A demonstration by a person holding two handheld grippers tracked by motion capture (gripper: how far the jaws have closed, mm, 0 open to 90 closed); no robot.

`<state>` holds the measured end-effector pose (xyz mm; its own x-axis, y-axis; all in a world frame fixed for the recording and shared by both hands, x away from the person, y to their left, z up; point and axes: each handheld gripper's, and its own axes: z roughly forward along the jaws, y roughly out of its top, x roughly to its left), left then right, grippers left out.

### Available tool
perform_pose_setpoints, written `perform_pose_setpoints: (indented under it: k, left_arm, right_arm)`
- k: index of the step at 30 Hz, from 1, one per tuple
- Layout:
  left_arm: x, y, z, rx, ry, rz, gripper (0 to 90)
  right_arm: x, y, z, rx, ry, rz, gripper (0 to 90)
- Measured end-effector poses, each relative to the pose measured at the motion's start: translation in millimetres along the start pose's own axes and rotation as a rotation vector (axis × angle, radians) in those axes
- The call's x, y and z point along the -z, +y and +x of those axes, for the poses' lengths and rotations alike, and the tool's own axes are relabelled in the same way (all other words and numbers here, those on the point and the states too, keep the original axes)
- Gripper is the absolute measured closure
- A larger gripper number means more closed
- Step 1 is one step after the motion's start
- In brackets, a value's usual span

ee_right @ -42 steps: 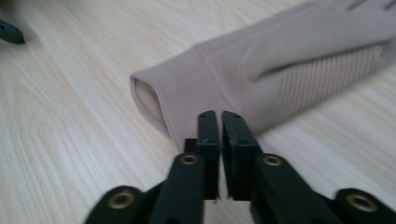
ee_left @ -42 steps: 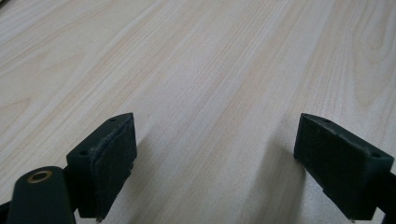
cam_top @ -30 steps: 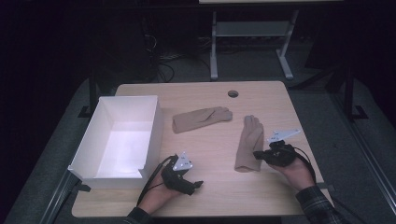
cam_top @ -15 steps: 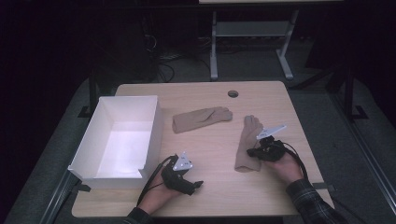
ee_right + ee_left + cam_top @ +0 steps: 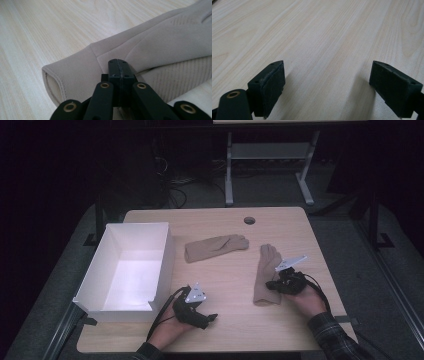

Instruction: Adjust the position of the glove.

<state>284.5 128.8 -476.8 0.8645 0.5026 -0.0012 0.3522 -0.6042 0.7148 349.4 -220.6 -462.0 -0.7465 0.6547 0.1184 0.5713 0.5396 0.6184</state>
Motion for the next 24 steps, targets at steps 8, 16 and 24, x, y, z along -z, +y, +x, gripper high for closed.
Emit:
perform_pose_setpoints:
  k: [8, 16, 24]
  left_arm:
    - [0.0, 0.0, 0.0, 0.0, 0.0, 0.0, 12.6]
    - [0.0, 0.0, 0.0, 0.0, 0.0, 0.0, 12.6]
    - [0.0, 0.0, 0.0, 0.0, 0.0, 0.0, 12.6]
  right_arm:
    - [7.5, -8.6, 1.0, -0.005, 0.007, 0.009, 89.9]
    - [14.4, -17.0, 6.6, 0.011, 0.015, 0.02, 89.9]
    - [18.8, -23.3, 16.3, 0.02, 0.029, 0.028, 89.9]
